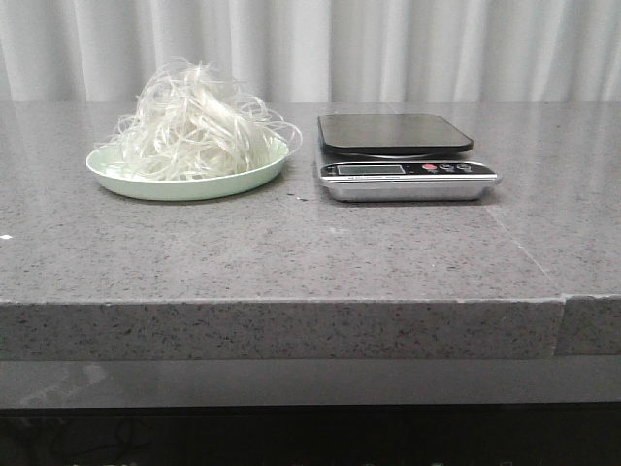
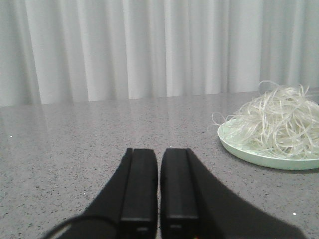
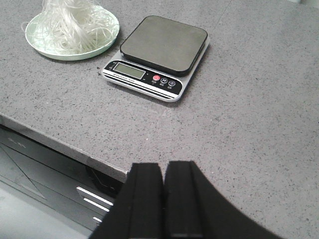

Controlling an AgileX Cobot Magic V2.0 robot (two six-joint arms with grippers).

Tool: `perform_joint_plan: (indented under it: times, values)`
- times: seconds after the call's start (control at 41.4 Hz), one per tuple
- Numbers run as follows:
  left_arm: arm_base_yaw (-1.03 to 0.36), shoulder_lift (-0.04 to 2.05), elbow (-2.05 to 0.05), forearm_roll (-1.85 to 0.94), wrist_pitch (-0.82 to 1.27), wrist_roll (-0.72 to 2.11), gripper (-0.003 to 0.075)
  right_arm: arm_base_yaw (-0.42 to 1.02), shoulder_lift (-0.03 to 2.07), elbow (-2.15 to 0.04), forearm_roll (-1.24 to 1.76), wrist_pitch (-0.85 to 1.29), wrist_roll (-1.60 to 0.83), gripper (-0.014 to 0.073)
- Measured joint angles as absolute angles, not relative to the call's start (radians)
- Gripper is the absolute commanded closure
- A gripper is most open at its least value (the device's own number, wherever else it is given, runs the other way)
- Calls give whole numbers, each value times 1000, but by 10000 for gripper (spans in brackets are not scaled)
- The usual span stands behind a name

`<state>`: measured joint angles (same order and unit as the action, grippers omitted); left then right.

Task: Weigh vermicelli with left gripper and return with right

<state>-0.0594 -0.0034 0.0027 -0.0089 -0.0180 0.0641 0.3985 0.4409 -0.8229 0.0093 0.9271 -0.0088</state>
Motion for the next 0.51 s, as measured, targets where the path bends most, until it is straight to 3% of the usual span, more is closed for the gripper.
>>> perform_joint_plan:
  times: [0.507]
  values:
    - [-59, -3, 3, -9, -18, 64, 575, 371, 408, -792, 8, 892, -9, 434]
